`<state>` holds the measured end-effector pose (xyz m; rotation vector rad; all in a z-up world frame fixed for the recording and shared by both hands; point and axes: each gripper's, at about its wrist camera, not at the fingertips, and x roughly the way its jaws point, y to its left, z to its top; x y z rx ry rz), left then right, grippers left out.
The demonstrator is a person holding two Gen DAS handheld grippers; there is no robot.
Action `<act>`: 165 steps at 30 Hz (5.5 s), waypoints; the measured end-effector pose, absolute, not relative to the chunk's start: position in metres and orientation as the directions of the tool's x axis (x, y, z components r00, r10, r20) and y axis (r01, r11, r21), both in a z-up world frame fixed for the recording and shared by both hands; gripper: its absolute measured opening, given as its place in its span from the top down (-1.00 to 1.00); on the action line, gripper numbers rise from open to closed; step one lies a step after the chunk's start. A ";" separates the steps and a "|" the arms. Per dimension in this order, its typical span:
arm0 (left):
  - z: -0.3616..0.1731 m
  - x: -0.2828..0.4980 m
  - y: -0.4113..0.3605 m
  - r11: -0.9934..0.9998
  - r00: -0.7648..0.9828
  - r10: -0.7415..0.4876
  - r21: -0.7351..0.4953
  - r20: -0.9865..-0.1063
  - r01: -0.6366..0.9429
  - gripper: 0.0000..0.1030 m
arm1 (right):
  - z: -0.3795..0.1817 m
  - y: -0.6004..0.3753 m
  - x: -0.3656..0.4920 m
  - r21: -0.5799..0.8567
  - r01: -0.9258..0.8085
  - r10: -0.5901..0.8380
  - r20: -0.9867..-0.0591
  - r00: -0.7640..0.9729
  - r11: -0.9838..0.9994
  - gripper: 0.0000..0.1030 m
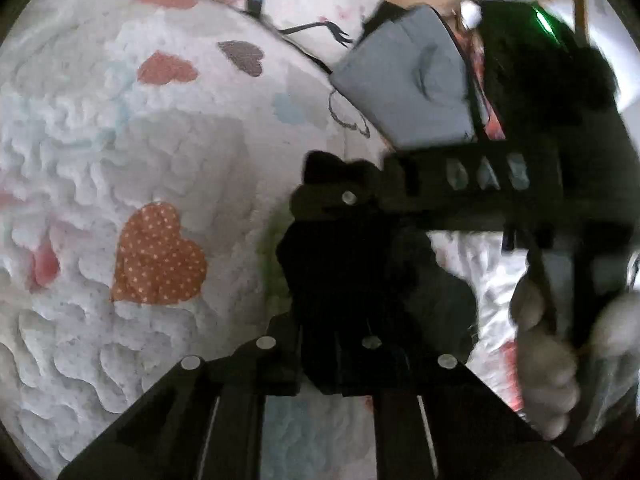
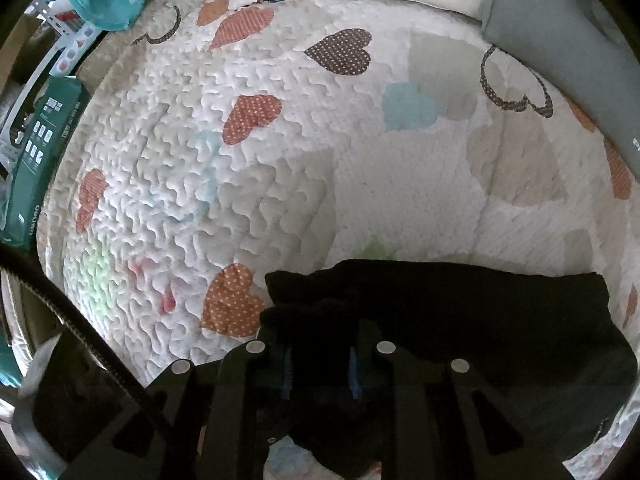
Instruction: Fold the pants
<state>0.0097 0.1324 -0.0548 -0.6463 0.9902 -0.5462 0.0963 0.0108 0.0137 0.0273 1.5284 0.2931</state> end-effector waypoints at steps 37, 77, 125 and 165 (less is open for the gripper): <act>-0.019 -0.028 0.206 0.834 0.632 -0.378 -0.545 -0.676 -0.084 0.42 | 0.066 -0.055 0.125 0.243 -0.043 0.246 -0.936 0.252 0.969 0.08; -0.047 -0.019 0.151 0.959 0.528 -0.202 -0.276 -0.825 -0.064 0.39 | 0.001 -0.134 -0.090 -0.041 0.043 -0.053 -0.939 0.339 0.998 -0.24; -0.053 -0.051 0.309 0.751 0.632 -0.171 -0.515 -0.756 -0.413 0.26 | -0.041 0.196 0.117 -0.061 -0.389 -0.092 -0.994 -0.061 0.919 0.50; -0.028 -0.025 0.167 0.742 0.580 -0.572 -0.667 -0.580 0.065 0.81 | 0.025 -0.163 0.025 0.285 0.162 0.248 -0.944 0.216 0.945 0.25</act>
